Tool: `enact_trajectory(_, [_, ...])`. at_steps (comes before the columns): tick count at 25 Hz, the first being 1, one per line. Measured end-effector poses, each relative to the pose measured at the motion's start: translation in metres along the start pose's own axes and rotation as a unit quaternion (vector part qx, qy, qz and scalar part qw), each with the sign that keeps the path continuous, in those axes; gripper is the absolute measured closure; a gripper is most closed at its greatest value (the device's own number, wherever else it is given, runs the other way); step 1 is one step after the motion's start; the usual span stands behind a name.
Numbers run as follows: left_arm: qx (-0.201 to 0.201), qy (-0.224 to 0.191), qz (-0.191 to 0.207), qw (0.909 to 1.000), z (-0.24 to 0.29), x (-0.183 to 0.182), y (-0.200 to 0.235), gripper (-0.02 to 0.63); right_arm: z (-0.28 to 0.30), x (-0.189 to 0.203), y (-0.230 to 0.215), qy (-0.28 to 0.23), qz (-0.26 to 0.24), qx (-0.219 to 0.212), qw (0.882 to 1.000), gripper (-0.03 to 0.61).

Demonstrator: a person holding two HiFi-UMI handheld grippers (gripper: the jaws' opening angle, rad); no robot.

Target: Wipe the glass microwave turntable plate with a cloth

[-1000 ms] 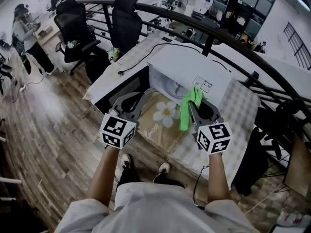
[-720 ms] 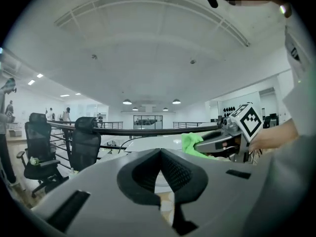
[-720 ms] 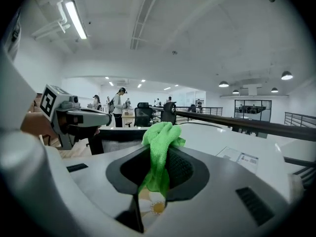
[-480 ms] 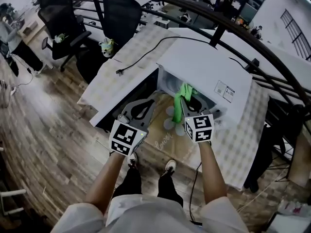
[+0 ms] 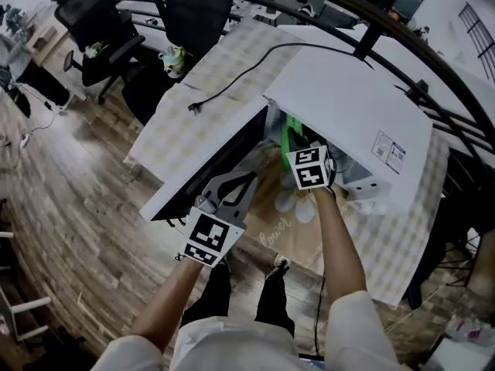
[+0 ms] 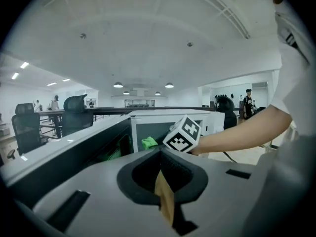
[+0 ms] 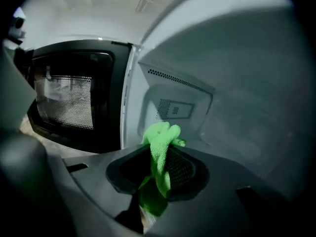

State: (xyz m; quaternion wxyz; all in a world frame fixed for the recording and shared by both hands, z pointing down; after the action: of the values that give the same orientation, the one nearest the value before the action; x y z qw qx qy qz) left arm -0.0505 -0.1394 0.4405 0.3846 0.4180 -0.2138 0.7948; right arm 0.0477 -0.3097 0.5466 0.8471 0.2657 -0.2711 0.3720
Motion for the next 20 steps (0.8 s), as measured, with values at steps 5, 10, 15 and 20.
enact_trajectory(5, [0.016,0.017,0.020,0.9995,0.011,0.006,-0.016,0.600,0.008,0.004,-0.007,0.024,-0.011,-0.011,1.000,0.482])
enact_trajectory(10, [0.023,0.010,0.017,0.9995,0.018,-0.001,-0.018,0.600,-0.015,0.039,-0.015,0.043,-0.014,0.025,0.999,0.479])
enact_trajectory(15, [0.020,0.004,0.010,0.9998,0.018,-0.006,-0.016,0.600,-0.036,0.071,-0.028,0.070,0.025,0.065,0.995,0.482])
enact_trajectory(20, [0.028,0.002,0.004,0.9996,0.014,-0.006,-0.017,0.600,-0.052,0.097,-0.040,0.112,0.057,0.108,0.986,0.485])
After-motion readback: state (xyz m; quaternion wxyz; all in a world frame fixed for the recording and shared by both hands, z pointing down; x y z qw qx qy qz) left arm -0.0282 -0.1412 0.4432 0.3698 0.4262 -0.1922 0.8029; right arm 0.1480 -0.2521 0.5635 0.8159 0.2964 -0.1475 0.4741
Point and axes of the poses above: the fingertips, and each gripper's own axes: z forward along the fingers, y to its left, x out of its underside, the point moved 2 cm from there along -z, backward along the fingers, and after that the axes turned 14 degrees about y, right-handed, at the moved point
